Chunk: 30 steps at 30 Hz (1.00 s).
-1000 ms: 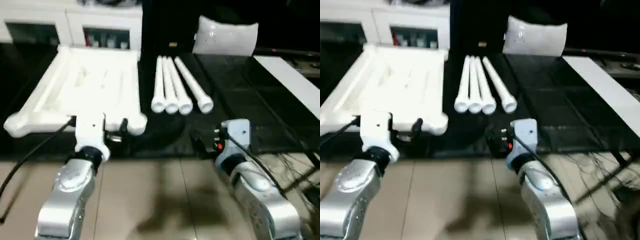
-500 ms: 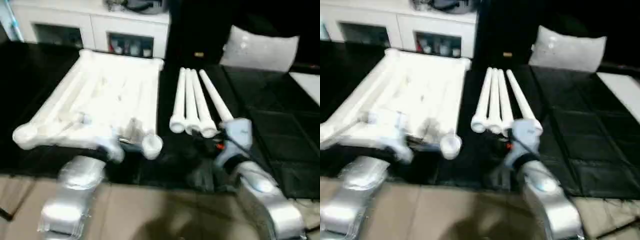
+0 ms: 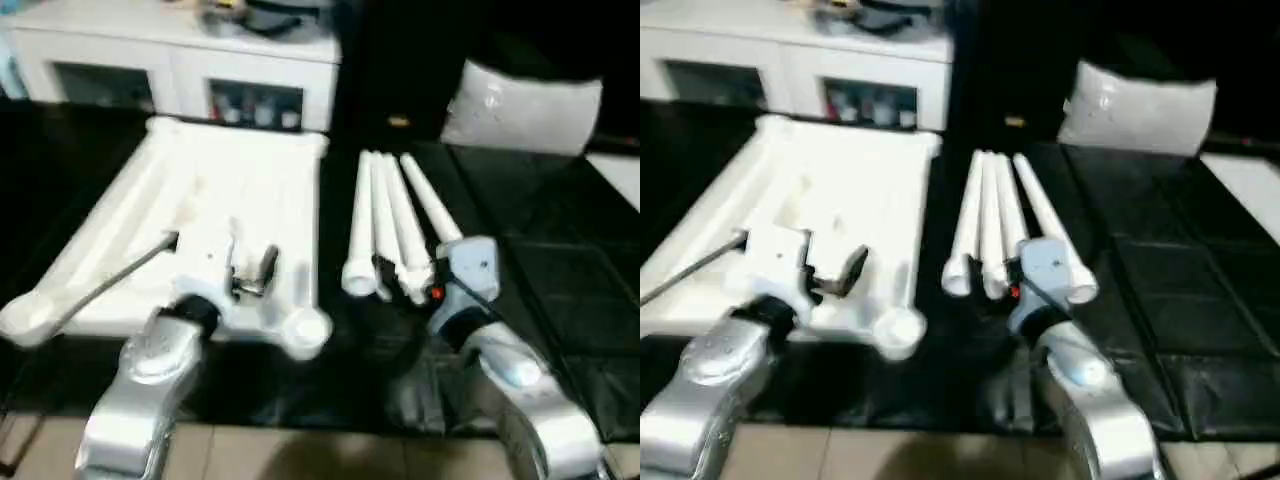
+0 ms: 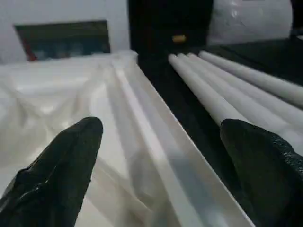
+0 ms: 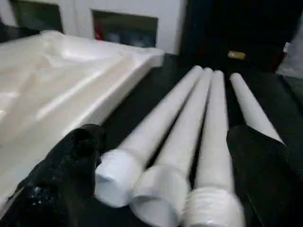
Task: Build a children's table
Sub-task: Move to table, then move table base
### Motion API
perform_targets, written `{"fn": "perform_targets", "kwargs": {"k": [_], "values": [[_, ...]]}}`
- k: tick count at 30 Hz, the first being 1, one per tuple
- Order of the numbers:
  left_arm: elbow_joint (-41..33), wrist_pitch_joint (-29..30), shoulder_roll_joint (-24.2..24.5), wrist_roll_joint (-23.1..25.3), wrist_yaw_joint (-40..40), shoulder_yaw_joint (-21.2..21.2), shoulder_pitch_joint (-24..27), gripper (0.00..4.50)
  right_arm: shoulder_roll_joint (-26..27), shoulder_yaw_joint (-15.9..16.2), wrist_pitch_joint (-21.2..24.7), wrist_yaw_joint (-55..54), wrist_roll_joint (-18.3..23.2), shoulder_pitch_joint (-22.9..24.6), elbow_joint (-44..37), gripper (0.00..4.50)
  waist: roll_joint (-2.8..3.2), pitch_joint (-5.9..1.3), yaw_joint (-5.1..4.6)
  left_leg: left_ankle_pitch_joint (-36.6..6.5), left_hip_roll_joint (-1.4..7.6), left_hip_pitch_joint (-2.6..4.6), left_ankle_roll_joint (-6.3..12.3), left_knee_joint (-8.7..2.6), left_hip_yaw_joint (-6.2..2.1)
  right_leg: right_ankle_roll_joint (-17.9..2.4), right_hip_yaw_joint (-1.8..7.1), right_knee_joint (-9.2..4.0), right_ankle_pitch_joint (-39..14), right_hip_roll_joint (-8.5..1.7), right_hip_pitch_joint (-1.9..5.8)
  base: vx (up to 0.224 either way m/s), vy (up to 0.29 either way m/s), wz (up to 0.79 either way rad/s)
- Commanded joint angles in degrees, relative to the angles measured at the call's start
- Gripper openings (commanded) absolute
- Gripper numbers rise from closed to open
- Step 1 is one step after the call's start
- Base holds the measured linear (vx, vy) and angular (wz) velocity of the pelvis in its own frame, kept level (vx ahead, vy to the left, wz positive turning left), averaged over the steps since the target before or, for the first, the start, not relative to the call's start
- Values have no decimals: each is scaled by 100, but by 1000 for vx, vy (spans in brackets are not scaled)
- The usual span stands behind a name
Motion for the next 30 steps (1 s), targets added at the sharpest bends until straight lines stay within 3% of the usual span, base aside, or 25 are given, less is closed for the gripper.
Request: {"fn": "perform_targets", "kwargs": {"k": [1, 2, 3, 4, 5, 6, 7, 8, 9, 10, 11, 13, 14, 15, 16, 18, 19, 21, 23, 30], "values": [[19, -5, 123, -1, -53, 131, -31, 446, 10, 109, -119, 25, -70, -68, -47, 450, 70, -126, 149, 744, 355, -414, 85, -496, -57, -1894, 405, -751, -1431, -721, 545, 113, -13, -6], [26, -8, 135, -27, -88, 139, -38, 446, -10, 117, -128, 29, -69, -71, -47, 450, 345, -139, 122, 514, 525, -58, 58, -1007, -35, -1458, -1, -660, -1549, -298, 390, 122, 46, -7], [19, -47, 120, -157, -209, 169, -36, 446, -46, 112, -120, 41, -61, -91, -39, 450, 384, -150, -59, 527, 641, 17, 279, -1144, -254, -1143, -150, -340, -1139, 19, 266, 187, 61, 3], [12, -63, 112, -199, -244, 177, -31, 446, -54, 107, -111, 45, -58, -97, -38, 450, 415, -230, -214, 369, 1003, 673, 844, -1162, -667, -713, -144, 173, -737, 43, -301, 187, 61, 3], [-2, 20, 201, -258, -398, 126, -42, 446, -125, 109, -92, 93, -74, -129, -39, 450, 401, -331, -198, 1546, 1114, 823, 1637, -995, -816, -247, -52, 385, -228, -111, -557, 178, 27, 10], [-2, 20, 201, -258, -398, 126, -42, 446, -125, 109, -92, 93, -74, -129, -39, 450, 365, -334, -184, 2552, 1116, 765, 1976, -904, -804, -12, 29, 383, 88, -198, -638, 59, 7, 5], [-6, 91, 272, -275, -496, 83, -53, 446, -172, 112, -85, 128, -87, -148, -40, 450, 249, -324, -100, 4266, 926, 553, 2051, -701, -579, 156, 235, 119, 962, -399, -663, 103, 17, 9], [-12, 142, 544, -376, -908, -17, -68, 446, -317, 134, -48, 350, -17, -208, -42, 450, 86, -335, -23, 4110, 353, 149, 1349, -525, -180, 86, 417, -191, 2088, -501, -350, 0, 0, 0], [-15, 152, 621, -404, -1019, -42, -67, 446, -359, 144, -36, 413, 1, -219, -44, 450, 33, -387, 5, 3963, 176, 44, 1112, -485, -95, -113, 482, -84, 2818, -506, -222, 0, 0, 0], [-35, 190, 870, -541, -1396, -99, -54, 446, -493, 176, -17, 672, 88, -233, -73, 450, -36, -408, 16, 3317, 192, -140, 670, -636, -91, -300, 480, -47, 3679, -486, 25, 0, 0, 0], [-48, 220, 1165, -715, -1846, -145, -49, 446, -700, 238, 33, 1025, 194, -240, -124, 450, -29, -384, 32, 2434, 254, -124, 349, -750, -75, -465, 411, -72, 3628, -453, 66, 0, 0, 0], [-14, 162, 1544, -800, -2350, -229, -78, 446, -994, 348, 51, 1435, 271, -219, -179, 450, 59, -305, 32, 1604, 328, -104, 92, -856, -77, -693, 360, -149, 2825, -427, 60, -3, -27, -1], [4, 121, 1673, -811, -2514, -265, -89, 446, -1088, 387, 36, 1561, 293, -210, -189, 450, 127, -212, 8, 475, 455, -44, -167, -993, -83, -1041, 330, -248, 1162, -398, 48, 0, 0, 0], [10, 121, 1708, -827, -2568, -271, -93, 446, -1119, 398, 30, 1598, 298, -206, -191, 450, 133, -199, 5, 288, 489, -45, -229, -1017, -84, -1105, 337, -264, 840, -404, 60, 0, 0, 0], [61, 23, 1921, -851, -2881, -326, -133, 446, -1286, 446, 11, 1787, 345, -194, -193, 450, 153, -146, 6, -238, 532, 15, -330, -1067, -72, -1200, 338, -324, 144, -398, 1, -52, -28, -4], [220, -238, 2241, -855, -3387, -423, -241, 430, -1529, 496, 20, 2103, 456, -197, -193, 450, 151, -100, 8, -925, 552, 54, -425, -1106, -35, -1203, 371, -402, -908, -423, -28, -81, -22, 3], [309, -360, 2370, -873, -3611, -457, -309, 430, -1637, 532, 25, 2246, 480, -209, -189, 450, 150, -102, 41, -1051, 548, 70, -393, -1110, -19, -1074, 390, -461, -1295, -423, -49, -68, -12, 3], [455, -415, 2481, -1119, -4010, -406, -412, 409, -1800, 602, 29, 2480, 497, -226, -183, 450, 155, -110, 46, -842, 573, 54, -395, -1110, 42, -1065, 402, -443, -1199, -430, -69, -29, -6, 2], [648, -452, 2784, -1067, -4389, -574, -554, 402, -1982, 712, 8, 2725, 463, -238, -160, 450, 173, -115, 51, -782, 580, 28, -417, -1123, 58, -1064, 392, -432, -1178, -424, -75, 0, 0, 0], [1278, -787, 3430, -724, -5356, -1037, -863, 347, -2243, 957, -28, 3041, 463, -187, -243, 450, 190, -151, 38, -432, 588, 13, -392, -1116, 88, -1206, 384, -371, -465, -413, -83, 0, 0, 0]]}}
